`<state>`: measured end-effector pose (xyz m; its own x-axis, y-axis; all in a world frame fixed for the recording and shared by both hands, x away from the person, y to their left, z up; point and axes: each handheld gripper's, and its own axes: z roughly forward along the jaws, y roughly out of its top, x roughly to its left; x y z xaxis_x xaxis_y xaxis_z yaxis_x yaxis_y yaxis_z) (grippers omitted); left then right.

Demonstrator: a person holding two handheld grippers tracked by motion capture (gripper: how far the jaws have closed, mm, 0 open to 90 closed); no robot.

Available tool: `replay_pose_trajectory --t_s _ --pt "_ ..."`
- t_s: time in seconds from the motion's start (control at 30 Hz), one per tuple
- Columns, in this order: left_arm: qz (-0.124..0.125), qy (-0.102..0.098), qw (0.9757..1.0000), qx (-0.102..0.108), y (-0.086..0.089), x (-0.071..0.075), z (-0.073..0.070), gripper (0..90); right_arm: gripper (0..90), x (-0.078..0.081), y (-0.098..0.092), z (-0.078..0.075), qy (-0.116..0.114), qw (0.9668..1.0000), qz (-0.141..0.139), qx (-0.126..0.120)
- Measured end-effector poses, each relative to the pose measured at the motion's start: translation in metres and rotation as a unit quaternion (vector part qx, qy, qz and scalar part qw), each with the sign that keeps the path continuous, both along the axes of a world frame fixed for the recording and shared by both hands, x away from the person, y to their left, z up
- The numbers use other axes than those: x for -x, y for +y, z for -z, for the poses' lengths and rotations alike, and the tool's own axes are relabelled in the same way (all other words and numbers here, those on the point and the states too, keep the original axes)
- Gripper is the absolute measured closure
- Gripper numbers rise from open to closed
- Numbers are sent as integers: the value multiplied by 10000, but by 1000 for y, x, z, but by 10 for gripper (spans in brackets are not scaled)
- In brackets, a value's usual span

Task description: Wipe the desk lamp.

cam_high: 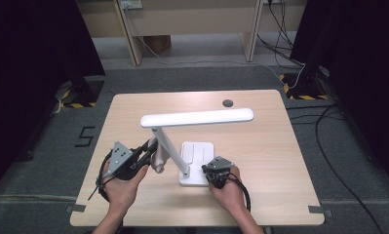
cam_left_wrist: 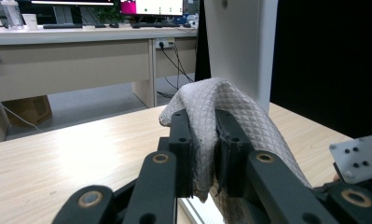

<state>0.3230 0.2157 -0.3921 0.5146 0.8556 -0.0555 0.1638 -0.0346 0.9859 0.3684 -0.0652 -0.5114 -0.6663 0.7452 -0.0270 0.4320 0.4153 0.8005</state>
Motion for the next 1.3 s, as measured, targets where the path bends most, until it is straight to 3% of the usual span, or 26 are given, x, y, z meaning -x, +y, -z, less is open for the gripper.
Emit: replay_pose_trajectory --t_s 0.63,1.3 --pt "132 168 9997 -122 -5 -4 22 787 900 0 0 0 -33 10000 -4 21" --pt "254 504 9979 -310 -14 -9 54 787 900 0 0 0 -22 10000 7 -2"
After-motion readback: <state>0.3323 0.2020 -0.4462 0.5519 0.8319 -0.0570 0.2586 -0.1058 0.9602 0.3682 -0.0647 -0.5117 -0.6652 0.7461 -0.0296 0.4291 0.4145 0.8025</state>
